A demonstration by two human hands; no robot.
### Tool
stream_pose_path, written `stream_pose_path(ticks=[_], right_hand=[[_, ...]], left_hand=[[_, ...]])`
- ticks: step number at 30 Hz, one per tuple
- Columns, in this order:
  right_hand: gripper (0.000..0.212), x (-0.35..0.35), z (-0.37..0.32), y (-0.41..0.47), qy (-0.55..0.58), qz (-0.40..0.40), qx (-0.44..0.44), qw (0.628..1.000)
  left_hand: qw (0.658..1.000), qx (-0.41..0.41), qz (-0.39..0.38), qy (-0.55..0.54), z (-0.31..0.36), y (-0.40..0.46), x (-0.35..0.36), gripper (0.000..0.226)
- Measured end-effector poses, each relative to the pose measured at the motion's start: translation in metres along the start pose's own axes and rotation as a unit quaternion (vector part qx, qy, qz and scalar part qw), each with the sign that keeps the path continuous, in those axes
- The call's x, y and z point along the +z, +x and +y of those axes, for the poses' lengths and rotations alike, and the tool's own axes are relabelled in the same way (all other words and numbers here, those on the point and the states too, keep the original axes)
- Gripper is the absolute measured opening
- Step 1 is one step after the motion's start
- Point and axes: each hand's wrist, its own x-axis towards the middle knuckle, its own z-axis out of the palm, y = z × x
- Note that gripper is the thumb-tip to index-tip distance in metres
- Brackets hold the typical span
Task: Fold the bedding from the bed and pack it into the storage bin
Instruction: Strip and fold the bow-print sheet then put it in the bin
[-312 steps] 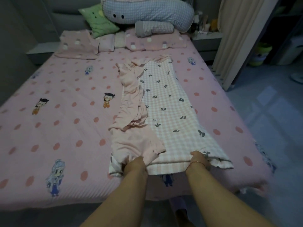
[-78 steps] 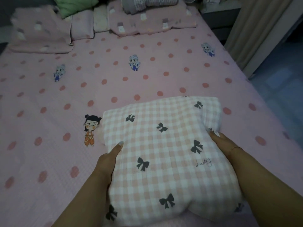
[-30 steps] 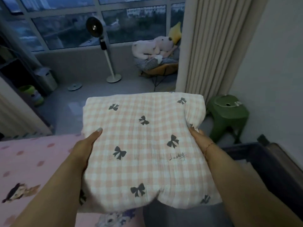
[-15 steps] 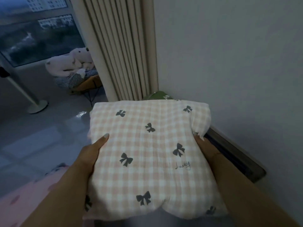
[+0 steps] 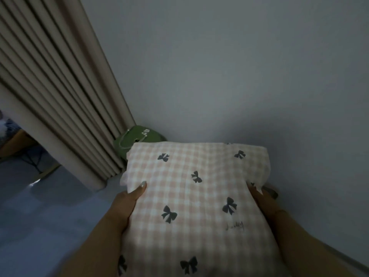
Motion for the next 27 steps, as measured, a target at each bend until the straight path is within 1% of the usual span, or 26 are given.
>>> stream_pose_path(ticks=[1, 3, 4, 6, 9, 10, 11, 12, 13, 14, 15, 16, 17, 19, 20, 22, 24, 27], right_hand=[[0.078, -0.004, 0.003, 0.007, 0.01, 0.012, 0.006, 1.0], [0.065, -0.01, 0.006, 0.009, 0.036, 0.039, 0.007, 0.999], [0.064, -0.011, 0.006, 0.009, 0.045, 0.05, 0.009, 0.998], [0.073, -0.011, 0.009, 0.013, 0.073, 0.078, 0.025, 0.994], [0.09, -0.008, 0.023, 0.025, 0.127, 0.137, 0.034, 0.982], [0.092, -0.005, 0.026, 0.027, 0.135, 0.156, 0.035, 0.978], [0.087, -0.002, 0.027, 0.03, 0.142, 0.177, 0.032, 0.973], [0.079, 0.001, 0.03, 0.033, 0.15, 0.194, 0.033, 0.969], [0.072, 0.003, 0.033, 0.038, 0.157, 0.206, 0.028, 0.966], [0.072, 0.005, 0.04, 0.045, 0.162, 0.222, 0.029, 0.961], [0.076, 0.007, 0.045, 0.05, 0.162, 0.234, 0.034, 0.958], [0.081, 0.01, 0.053, 0.055, 0.165, 0.247, 0.041, 0.954], [0.082, 0.012, 0.06, 0.063, 0.17, 0.26, 0.033, 0.95], [0.076, 0.016, 0.078, 0.08, 0.18, 0.281, 0.024, 0.943], [0.071, 0.017, 0.087, 0.09, 0.184, 0.291, 0.025, 0.939], [0.057, 0.021, 0.105, 0.108, 0.18, 0.3, 0.018, 0.937], [0.045, 0.025, 0.127, 0.132, 0.172, 0.317, 0.011, 0.933], [0.039, 0.03, 0.168, 0.167, 0.152, 0.336, 0.007, 0.93]], left_hand=[[1.0, 0.0, -0.011, 0.005, 0.001, 0.012, 0.008, 0.066], [0.999, 0.006, -0.038, 0.034, 0.008, 0.033, 0.027, 0.054], [0.998, 0.008, -0.042, 0.04, 0.012, 0.042, 0.034, 0.051], [0.996, 0.009, -0.064, 0.056, 0.024, 0.061, 0.05, 0.05], [0.991, -0.01, -0.106, 0.08, 0.042, 0.093, 0.071, 0.057], [0.99, -0.019, -0.11, 0.085, 0.049, 0.104, 0.078, 0.057], [0.987, -0.026, -0.122, 0.104, 0.049, 0.124, 0.081, 0.056], [0.981, -0.039, -0.143, 0.125, 0.047, 0.143, 0.086, 0.058], [0.973, -0.057, -0.171, 0.142, 0.044, 0.16, 0.088, 0.07], [0.966, -0.062, -0.194, 0.158, 0.04, 0.176, 0.091, 0.081], [0.964, -0.064, -0.204, 0.161, 0.039, 0.186, 0.093, 0.087], [0.961, -0.062, -0.208, 0.169, 0.033, 0.201, 0.096, 0.086], [0.96, -0.058, -0.206, 0.178, 0.03, 0.212, 0.102, 0.079], [0.96, -0.052, -0.203, 0.187, 0.012, 0.239, 0.114, 0.064], [0.959, -0.044, -0.208, 0.188, 0.004, 0.249, 0.123, 0.062], [0.956, -0.033, -0.222, 0.19, -0.015, 0.268, 0.134, 0.067], [0.957, -0.018, -0.218, 0.188, -0.04, 0.292, 0.141, 0.067], [0.955, -0.008, -0.213, 0.208, -0.085, 0.327, 0.148, 0.057]])
